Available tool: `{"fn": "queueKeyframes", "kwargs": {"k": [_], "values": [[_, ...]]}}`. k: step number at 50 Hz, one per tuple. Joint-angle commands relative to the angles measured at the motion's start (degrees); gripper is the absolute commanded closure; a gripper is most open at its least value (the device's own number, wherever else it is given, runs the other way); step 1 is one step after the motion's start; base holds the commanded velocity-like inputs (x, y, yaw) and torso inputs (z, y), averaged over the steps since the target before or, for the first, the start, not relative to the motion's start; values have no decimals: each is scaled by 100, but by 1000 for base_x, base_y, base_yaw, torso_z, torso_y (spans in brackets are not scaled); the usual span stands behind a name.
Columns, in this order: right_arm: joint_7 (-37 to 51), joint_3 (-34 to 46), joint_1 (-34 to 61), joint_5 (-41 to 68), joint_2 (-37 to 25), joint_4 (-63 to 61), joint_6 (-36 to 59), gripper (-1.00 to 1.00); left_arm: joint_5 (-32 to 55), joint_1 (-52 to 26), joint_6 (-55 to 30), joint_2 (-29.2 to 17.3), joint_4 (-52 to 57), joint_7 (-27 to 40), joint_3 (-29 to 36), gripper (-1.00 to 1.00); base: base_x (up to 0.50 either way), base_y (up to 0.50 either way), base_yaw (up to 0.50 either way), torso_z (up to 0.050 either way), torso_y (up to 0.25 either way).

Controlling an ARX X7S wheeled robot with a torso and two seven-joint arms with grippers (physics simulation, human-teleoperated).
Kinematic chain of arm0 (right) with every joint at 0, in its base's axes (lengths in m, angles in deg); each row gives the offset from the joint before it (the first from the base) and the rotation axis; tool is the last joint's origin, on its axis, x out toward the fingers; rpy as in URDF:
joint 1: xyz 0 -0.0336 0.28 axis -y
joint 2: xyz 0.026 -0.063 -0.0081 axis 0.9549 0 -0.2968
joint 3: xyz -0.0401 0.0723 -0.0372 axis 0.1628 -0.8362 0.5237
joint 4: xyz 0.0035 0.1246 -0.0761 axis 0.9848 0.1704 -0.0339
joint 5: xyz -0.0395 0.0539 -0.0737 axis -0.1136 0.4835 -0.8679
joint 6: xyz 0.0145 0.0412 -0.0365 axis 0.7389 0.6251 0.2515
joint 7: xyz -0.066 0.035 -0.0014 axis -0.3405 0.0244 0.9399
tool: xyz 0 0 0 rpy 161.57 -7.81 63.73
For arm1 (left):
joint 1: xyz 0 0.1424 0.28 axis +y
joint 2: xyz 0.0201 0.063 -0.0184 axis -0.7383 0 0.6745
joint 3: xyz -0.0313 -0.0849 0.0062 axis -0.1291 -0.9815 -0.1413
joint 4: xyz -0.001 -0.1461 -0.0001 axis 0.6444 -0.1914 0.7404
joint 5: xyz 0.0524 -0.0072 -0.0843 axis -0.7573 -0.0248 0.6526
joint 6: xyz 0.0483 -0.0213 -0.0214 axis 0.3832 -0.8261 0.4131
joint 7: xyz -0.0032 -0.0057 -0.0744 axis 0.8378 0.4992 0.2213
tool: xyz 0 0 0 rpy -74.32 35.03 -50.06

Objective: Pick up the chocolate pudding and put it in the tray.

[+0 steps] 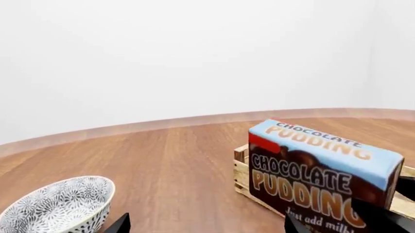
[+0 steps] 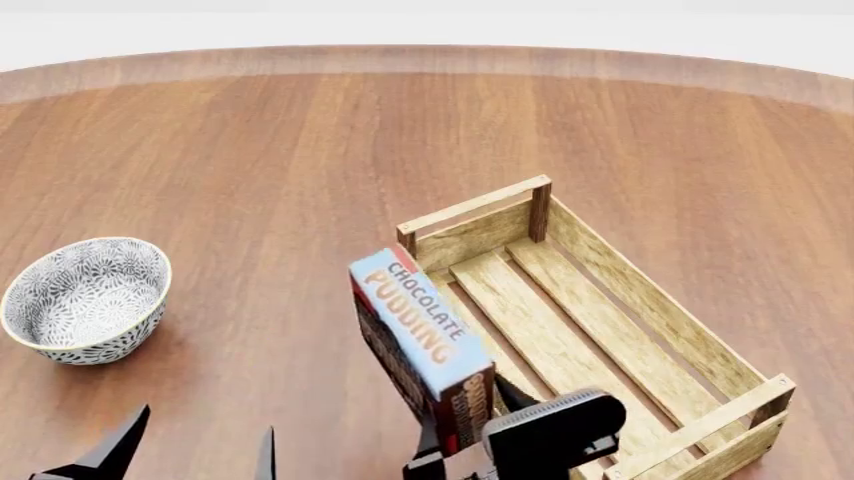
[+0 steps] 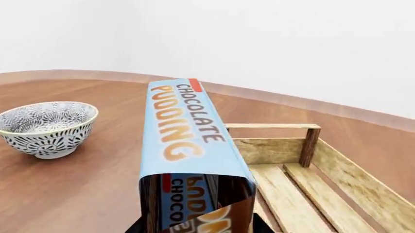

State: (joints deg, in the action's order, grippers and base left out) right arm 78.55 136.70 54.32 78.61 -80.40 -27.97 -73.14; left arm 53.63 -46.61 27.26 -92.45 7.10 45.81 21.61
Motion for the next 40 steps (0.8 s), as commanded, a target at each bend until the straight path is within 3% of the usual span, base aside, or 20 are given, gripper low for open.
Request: {"fn": "queueKeyframes", "kwargs": {"k": [1,20,40], "values": [[481,-194,63,-84,-432,-409,209,100,28,3,13,-28,-10,25,26,-100,0,0,0,0,0],[781,-545,-103,141,-607,-175,26,100,76,48,182,-36,-152,63,63,-100,0,0,0,0,0],[389,-920,21,445,-115,1321,-258,100,109,-8,180,-45,-220,97,121,-100,0,0,0,0,0]]}}
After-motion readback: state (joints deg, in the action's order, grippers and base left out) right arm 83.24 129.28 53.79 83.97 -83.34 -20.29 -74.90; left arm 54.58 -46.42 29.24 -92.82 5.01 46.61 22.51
